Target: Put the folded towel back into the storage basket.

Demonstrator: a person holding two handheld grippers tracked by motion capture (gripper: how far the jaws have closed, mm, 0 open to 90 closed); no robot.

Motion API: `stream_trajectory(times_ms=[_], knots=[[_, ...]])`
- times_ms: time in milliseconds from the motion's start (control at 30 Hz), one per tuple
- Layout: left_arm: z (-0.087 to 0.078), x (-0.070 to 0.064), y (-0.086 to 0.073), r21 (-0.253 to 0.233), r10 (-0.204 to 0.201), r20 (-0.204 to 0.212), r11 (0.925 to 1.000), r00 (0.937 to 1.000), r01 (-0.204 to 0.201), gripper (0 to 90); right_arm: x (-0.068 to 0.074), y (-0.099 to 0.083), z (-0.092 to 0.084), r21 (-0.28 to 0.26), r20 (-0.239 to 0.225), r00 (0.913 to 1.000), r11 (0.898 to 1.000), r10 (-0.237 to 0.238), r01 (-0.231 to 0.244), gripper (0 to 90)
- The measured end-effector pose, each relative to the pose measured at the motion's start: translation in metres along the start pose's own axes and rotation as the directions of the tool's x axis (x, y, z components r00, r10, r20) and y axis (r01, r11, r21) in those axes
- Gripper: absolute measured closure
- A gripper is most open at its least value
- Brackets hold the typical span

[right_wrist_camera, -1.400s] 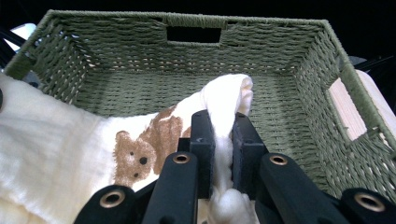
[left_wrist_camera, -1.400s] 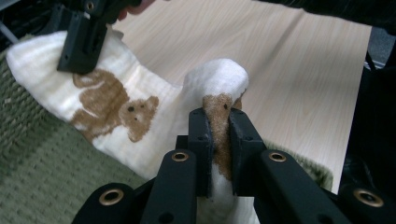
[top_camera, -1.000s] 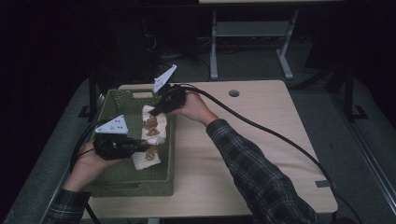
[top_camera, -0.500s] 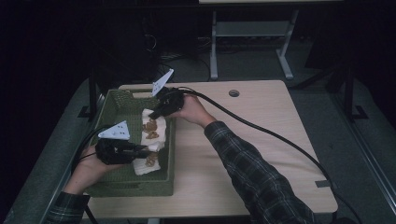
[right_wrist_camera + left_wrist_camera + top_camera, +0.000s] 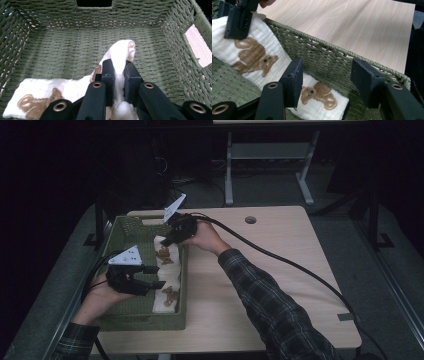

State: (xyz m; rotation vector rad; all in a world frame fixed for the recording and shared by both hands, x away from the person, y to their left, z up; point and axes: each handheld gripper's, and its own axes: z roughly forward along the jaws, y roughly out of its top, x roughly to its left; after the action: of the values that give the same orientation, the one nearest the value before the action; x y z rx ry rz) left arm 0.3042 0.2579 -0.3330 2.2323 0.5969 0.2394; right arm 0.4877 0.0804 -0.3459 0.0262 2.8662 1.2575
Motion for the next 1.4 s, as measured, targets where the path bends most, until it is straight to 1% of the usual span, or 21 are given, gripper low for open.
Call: stream_trajectory(times_ms=[100,167,200,233,267,333,367,500,600,700,767,800,833,867,900,967,1100,1167,1267,1333,1400], knots=[[0.001,0.0,0.001,-0.007,-0.004,0.002,1.0,1.0,0.004,43.0,-0.005,-0.001,0.001,-0.002,0.013,0.9999,1.0,0.004,-0.004,80.7],[0.001,-0.001,0.003,-0.012,-0.001,0.003,0.9999,1.0,0.001,43.0,-0.007,-0.002,0.001,-0.011,0.03,0.9995,1.0,0.006,-0.005,78.0],[0.002,-0.001,0.004,-0.013,0.0,0.004,0.9999,1.0,0.0,43.0,-0.009,-0.003,0.001,-0.014,0.044,0.999,1.0,0.009,-0.009,72.1],[0.002,-0.001,0.005,-0.013,0.002,0.005,0.9999,1.0,-0.002,43.0,-0.01,-0.003,0.001,-0.022,0.077,0.997,1.0,0.011,-0.009,64.1],[0.002,-0.001,0.006,-0.012,0.004,0.005,0.9999,1.0,-0.004,42.8,-0.011,-0.002,-0.001,-0.027,0.094,0.9953,0.999,0.022,-0.02,60.3],[0.002,-0.001,0.007,-0.018,0.0,0.005,0.9998,1.0,0.0,42.4,-0.012,-0.001,-0.005,-0.041,0.115,0.9932,0.999,0.019,-0.015,55.0],[0.003,-0.001,0.008,-0.02,-0.003,0.004,0.9998,1.0,0.003,41.8,-0.012,0.0,-0.009,-0.042,0.138,0.9903,0.999,0.019,-0.013,51.6],[0.006,0.0,0.014,-0.028,-0.009,0.001,0.9996,1.0,0.009,39.2,-0.012,0.001,-0.025,-0.057,0.162,0.9861,0.998,0.035,-0.026,42.6],[0.011,0.0,0.02,-0.035,-0.015,0.003,0.9993,0.9999,0.016,36.9,-0.012,-0.003,-0.036,-0.07,0.17,0.9845,0.997,0.041,-0.03,40.2],[0.017,0.0,0.026,-0.041,-0.022,0.0,0.9989,0.9998,0.022,35.0,-0.011,-0.01,-0.047,-0.083,0.164,0.9843,0.995,0.067,-0.054,39.3],[0.022,-0.002,0.031,-0.043,-0.023,-0.002,0.9988,0.9997,0.023,34.4,-0.01,-0.017,-0.054,-0.08,0.164,0.9833,0.995,0.079,-0.067,38.5],[0.024,-0.003,0.033,-0.043,-0.026,-0.002,0.9988,0.9997,0.025,33.8,-0.012,-0.022,-0.058,-0.083,0.165,0.984,0.995,0.067,-0.054,37.6],[0.027,-0.004,0.036,-0.043,-0.025,0.001,0.9988,0.9997,0.025,33.5,-0.011,-0.025,-0.06,-0.083,0.165,0.9827,0.994,0.084,-0.071,37.2],[0.03,-0.005,0.039,-0.042,-0.029,0.003,0.9987,0.9996,0.029,33.2,-0.011,-0.029,-0.063,-0.078,0.165,0.9827,0.994,0.084,-0.072,36.9],[0.033,-0.007,0.042,-0.041,-0.027,0.004,0.9988,0.9996,0.027,32.8,-0.012,-0.034,-0.066,-0.08,0.171,0.9821,0.995,0.08,-0.067,36.3],[0.038,-0.01,0.048,-0.04,-0.024,0.006,0.9989,0.9997,0.025,32.6,-0.01,-0.043,-0.072,-0.082,0.168,0.9805,0.993,0.102,-0.089,36.2],[0.049,-0.019,0.059,-0.039,-0.021,0.007,0.999,0.9998,0.021,31.9,-0.008,-0.058,-0.086,-0.079,0.171,0.9798,0.993,0.104,-0.091,35.9],[0.056,-0.025,0.066,-0.033,-0.012,0.004,0.9994,0.9999,0.013,31.5,-0.006,-0.067,-0.095,-0.094,0.169,0.9793,0.991,0.111,-0.097,35.8],[0.065,-0.033,0.074,-0.035,-0.028,0.007,0.999,0.9996,0.028,30.9,-0.002,-0.078,-0.106,-0.092,0.179,0.9777,0.991,0.111,-0.095,35.3],[0.072,-0.037,0.081,-0.036,-0.024,0.008,0.9991,0.9997,0.024,30.5,0.0,-0.088,-0.114,-0.094,0.181,0.9773,0.991,0.11,-0.094,35.3],[0.081,-0.043,0.087,-0.042,-0.028,0.013,0.9987,0.9995,0.028,30.5,0.002,-0.098,-0.122,-0.103,0.184,0.9751,0.989,0.124,-0.106,35.2]])
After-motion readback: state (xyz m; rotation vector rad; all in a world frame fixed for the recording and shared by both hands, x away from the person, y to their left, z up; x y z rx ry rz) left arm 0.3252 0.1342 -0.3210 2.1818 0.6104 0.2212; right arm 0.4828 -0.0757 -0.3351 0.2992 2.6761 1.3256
